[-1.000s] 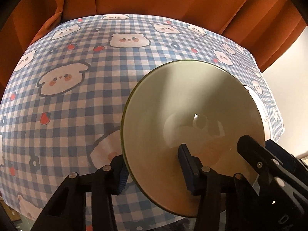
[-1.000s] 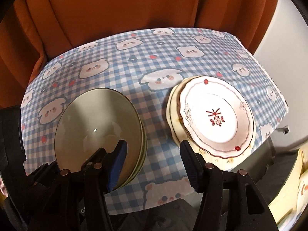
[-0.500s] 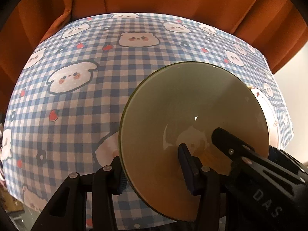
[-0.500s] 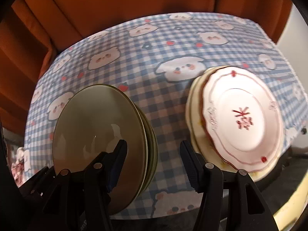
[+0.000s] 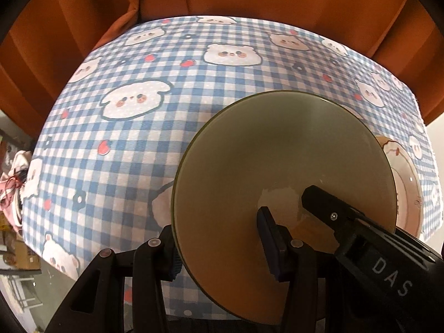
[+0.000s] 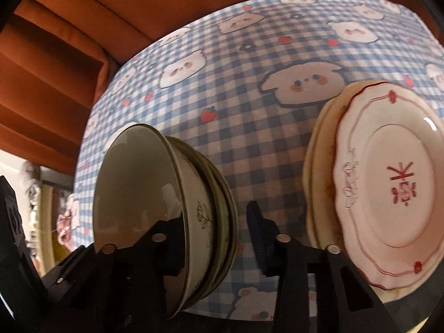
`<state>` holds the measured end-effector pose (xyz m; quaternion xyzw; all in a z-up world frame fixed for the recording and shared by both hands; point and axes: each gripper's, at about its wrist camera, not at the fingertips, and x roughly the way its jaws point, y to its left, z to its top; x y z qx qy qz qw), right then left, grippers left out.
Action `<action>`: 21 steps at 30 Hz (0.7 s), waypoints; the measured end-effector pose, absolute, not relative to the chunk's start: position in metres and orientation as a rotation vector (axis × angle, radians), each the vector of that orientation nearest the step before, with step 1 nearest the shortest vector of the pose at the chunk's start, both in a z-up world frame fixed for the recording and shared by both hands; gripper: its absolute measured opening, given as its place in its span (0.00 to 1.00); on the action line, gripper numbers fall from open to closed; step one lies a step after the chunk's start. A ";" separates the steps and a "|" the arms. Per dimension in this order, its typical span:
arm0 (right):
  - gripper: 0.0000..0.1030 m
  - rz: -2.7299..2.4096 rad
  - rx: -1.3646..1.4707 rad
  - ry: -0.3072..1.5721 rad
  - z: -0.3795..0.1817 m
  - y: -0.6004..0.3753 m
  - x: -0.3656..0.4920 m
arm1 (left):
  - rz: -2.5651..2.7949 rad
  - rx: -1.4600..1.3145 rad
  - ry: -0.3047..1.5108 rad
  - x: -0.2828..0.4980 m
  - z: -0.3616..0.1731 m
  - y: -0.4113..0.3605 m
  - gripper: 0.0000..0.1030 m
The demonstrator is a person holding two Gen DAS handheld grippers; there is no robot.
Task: Organize plates and bowls
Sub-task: 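Tilt the held bowls with both grippers and bring them over the plates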
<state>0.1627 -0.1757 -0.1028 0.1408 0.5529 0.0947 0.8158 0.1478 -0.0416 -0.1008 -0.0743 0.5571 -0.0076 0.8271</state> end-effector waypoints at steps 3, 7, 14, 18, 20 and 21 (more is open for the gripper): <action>0.31 0.231 0.282 1.190 -0.104 -0.174 0.164 | 0.011 -0.167 1.191 0.146 -0.099 -0.043 0.45; 0.30 0.227 0.252 1.184 -0.100 -0.172 0.162 | 0.035 -0.162 1.187 0.142 -0.097 -0.046 0.42; 0.30 0.208 0.220 1.185 -0.099 -0.171 0.157 | 0.013 -0.189 1.200 0.135 -0.095 -0.044 0.41; 0.30 0.190 0.217 1.176 -0.095 -0.171 0.152 | -0.015 -0.198 1.191 0.132 -0.091 -0.041 0.41; 0.30 0.174 0.218 1.166 -0.091 -0.169 0.148 | -0.036 -0.192 1.179 0.131 -0.087 -0.039 0.41; 0.30 0.163 0.219 1.159 -0.087 -0.168 0.147 | -0.049 -0.188 1.170 0.131 -0.083 -0.036 0.41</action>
